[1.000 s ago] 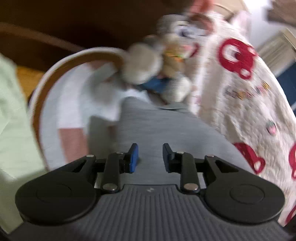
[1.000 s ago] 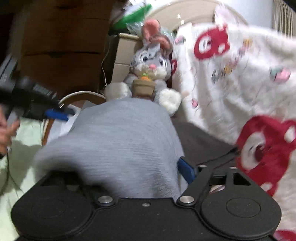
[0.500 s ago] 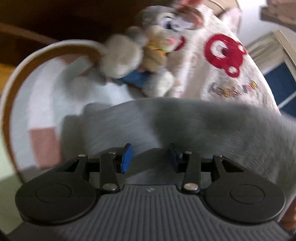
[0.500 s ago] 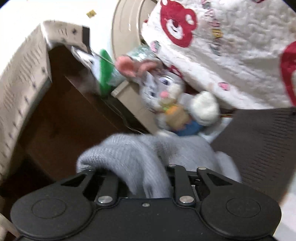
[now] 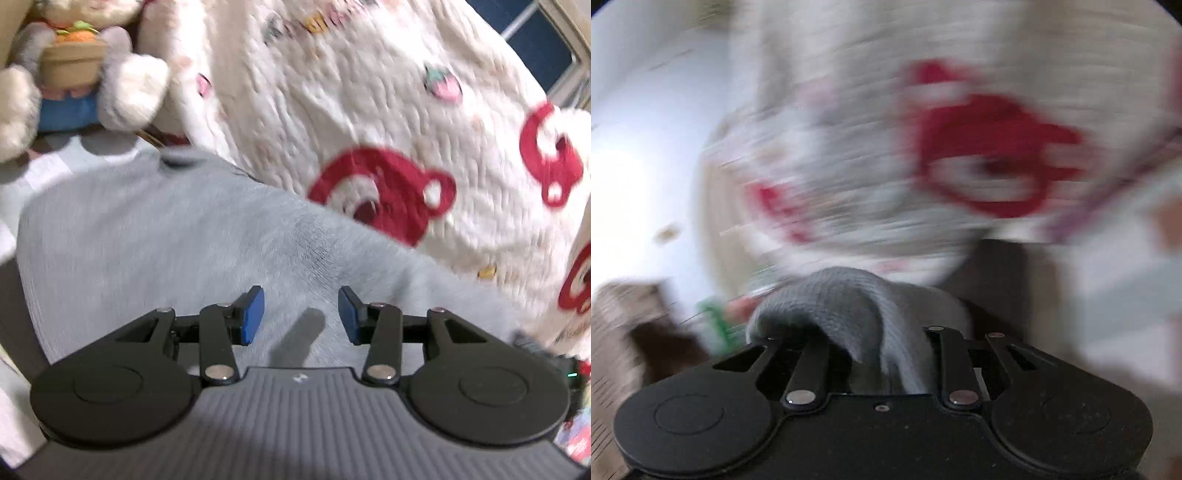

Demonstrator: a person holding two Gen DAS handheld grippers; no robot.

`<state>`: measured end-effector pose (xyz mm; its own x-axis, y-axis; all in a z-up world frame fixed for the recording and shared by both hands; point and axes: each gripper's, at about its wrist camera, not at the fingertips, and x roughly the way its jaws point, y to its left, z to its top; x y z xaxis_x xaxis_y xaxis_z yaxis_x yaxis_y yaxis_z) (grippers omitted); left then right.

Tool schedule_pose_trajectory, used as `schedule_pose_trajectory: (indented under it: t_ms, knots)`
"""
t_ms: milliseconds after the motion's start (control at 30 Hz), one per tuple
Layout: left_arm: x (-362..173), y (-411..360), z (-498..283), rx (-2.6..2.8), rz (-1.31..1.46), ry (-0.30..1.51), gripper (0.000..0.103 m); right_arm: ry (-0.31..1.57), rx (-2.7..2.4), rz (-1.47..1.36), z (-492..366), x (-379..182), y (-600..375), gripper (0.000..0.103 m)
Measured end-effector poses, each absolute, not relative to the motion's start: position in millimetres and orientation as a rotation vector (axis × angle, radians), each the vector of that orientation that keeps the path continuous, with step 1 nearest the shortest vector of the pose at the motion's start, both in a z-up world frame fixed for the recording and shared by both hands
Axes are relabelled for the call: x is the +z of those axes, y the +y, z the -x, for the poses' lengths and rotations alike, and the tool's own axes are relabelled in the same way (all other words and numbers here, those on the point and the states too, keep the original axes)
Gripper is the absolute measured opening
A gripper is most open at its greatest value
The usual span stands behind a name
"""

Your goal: Fold clothes

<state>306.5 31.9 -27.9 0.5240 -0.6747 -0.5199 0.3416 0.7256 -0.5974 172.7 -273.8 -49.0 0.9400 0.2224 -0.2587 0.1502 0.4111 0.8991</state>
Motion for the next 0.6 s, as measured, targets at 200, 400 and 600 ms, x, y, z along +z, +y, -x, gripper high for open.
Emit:
schedule_pose_trajectory:
  t_ms: [200, 400, 600]
  knots:
    - [-18.7, 66.1, -243.1, -0.519, 0.457, 0.661, 0.055, 0.453, 0.091, -0.980, -159.8, -78.8, -294.1, 0.038]
    - [-56.2, 111.7, -212.0, -0.410, 0.497, 0.617, 0.059, 0.433, 0.161, -0.847, -141.4, -97.7, -300.2, 0.065]
    - [-81.4, 124.9, -215.9, -0.566, 0.601, 0.696, 0.052, 0.511, 0.253, -0.761, -140.5, -129.2, -290.1, 0.065]
